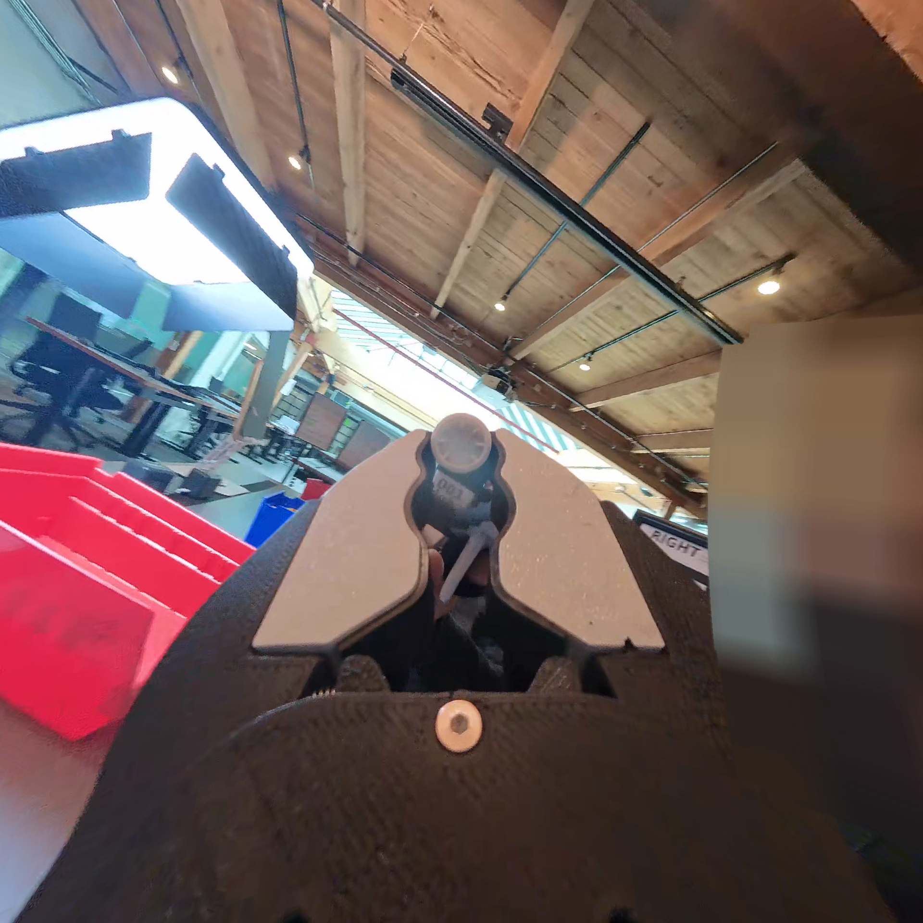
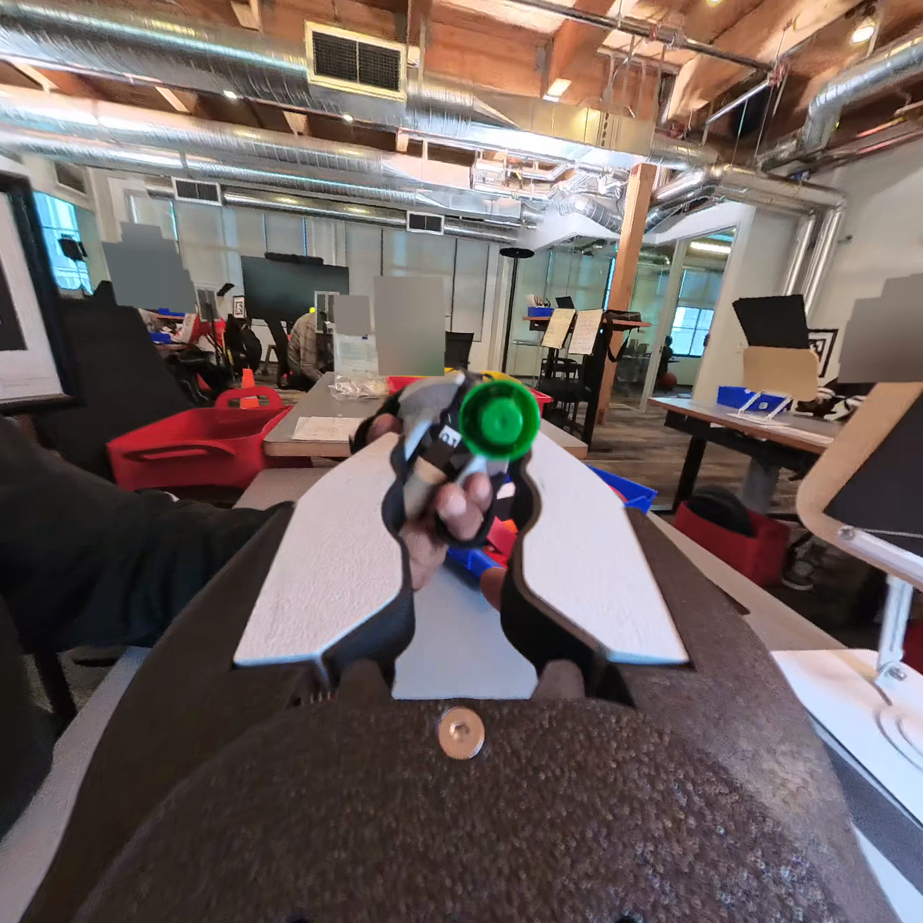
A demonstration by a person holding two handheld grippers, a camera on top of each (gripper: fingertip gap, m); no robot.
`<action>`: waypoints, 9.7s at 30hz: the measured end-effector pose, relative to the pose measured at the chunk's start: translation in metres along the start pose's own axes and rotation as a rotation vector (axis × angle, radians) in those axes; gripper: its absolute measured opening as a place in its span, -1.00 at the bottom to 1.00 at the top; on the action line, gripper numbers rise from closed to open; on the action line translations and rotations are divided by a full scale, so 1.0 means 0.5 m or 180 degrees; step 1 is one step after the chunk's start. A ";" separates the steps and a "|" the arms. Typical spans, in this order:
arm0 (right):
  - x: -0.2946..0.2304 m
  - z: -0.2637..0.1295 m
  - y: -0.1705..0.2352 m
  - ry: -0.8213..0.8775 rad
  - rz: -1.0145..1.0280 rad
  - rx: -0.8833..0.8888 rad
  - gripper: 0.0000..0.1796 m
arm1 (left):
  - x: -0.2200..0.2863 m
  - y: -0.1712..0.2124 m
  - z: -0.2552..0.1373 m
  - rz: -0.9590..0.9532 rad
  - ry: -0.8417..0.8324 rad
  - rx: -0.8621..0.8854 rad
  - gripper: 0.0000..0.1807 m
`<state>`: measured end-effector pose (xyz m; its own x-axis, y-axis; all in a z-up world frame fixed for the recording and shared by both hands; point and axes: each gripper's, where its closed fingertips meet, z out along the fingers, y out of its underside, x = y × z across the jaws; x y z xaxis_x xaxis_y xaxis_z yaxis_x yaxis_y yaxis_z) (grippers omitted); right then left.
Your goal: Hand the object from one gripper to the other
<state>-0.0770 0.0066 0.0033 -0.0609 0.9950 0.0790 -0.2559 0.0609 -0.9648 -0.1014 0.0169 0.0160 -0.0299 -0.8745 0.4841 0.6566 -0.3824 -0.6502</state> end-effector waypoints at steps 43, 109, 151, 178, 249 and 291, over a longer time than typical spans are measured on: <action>0.018 -0.042 0.030 -0.0005 0.0283 -0.0969 -0.60 | -0.064 0.152 0.008 0.1727 -0.0708 -0.1527 -0.79; 0.090 -0.019 0.030 0.0731 0.0370 -0.0353 -0.78 | -0.108 0.068 -0.028 0.3501 -0.1550 -0.1487 -0.69; 0.007 -0.012 -0.071 0.0560 -0.0237 0.0426 -0.80 | 0.012 0.021 0.015 -0.0046 0.0173 0.0212 -0.77; 0.036 -0.017 0.050 0.0310 -0.0131 -0.0903 -0.56 | -0.035 0.031 -0.001 0.1255 -0.0761 -0.0651 -0.78; 0.090 -0.145 0.107 0.0734 -0.1129 -0.2605 -0.80 | -0.079 0.002 -0.063 0.3578 -0.1964 -0.1972 -0.54; -0.006 0.015 0.142 0.0140 -0.0612 -0.1506 -0.77 | -0.036 0.069 0.011 0.2012 -0.0793 -0.0802 -0.80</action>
<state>-0.1021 0.0073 -0.0637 -0.0125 0.9641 0.2653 0.2070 0.2620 -0.9426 -0.0739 0.0214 -0.0118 0.4905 -0.8686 0.0706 0.2970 0.0905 -0.9506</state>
